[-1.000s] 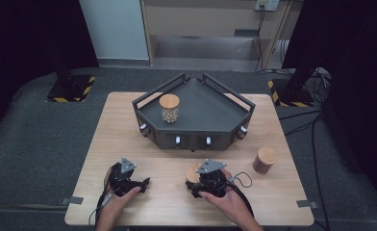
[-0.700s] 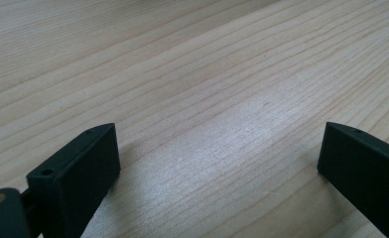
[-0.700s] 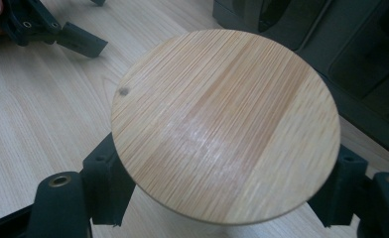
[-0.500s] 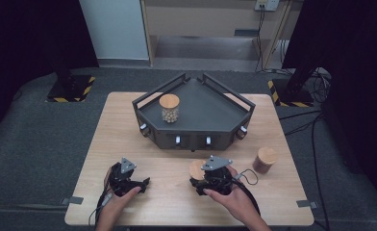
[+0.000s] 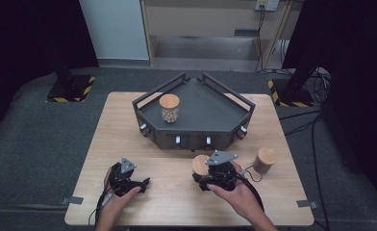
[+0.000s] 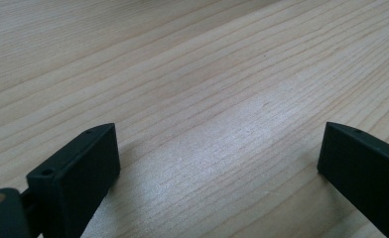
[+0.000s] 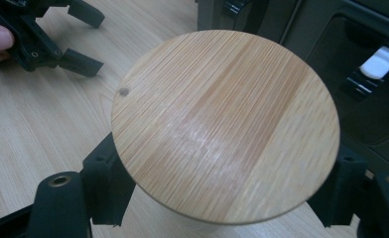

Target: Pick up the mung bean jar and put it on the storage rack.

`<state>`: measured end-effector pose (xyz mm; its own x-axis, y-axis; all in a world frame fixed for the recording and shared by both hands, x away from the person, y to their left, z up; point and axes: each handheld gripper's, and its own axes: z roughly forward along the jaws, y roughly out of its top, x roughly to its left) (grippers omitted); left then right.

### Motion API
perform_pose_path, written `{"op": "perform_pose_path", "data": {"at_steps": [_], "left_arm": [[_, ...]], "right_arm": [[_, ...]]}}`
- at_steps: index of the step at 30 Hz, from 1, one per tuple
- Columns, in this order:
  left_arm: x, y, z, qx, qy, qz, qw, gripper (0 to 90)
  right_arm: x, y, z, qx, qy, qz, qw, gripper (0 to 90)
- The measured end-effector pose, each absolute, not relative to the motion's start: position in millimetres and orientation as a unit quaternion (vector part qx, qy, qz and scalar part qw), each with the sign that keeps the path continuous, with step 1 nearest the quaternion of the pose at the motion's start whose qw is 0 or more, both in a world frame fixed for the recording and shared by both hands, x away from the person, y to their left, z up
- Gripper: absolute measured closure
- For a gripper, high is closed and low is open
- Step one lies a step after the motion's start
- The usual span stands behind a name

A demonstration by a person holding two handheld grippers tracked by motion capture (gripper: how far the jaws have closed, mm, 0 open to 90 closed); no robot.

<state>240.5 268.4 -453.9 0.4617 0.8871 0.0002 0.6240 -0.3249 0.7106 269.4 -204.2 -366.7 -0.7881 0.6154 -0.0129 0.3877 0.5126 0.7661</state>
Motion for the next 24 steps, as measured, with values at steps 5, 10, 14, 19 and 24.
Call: {"op": "perform_pose_path", "data": {"at_steps": [5,10,14,19,24], "left_arm": [[240,268,-454,0.789,0.479,0.2,0.329,1.6],[240,268,-454,0.789,0.479,0.2,0.329,1.7],[241,268,-454,0.789,0.479,0.2,0.329,1.6],[240,268,-454,0.789,0.479,0.2,0.329,1.6],[240,268,-454,0.789,0.479,0.2,0.329,1.6]], "right_arm": [[270,-207,-362,0.295,0.855,0.401,0.143,25.6],[271,-209,-354,0.296,0.854,0.402,0.144,25.6],[273,-210,-348,0.295,0.856,0.399,0.147,25.6],[274,-212,-344,0.298,0.855,0.398,0.147,25.6],[275,-213,-338,0.296,0.856,0.397,0.147,25.6]]}}
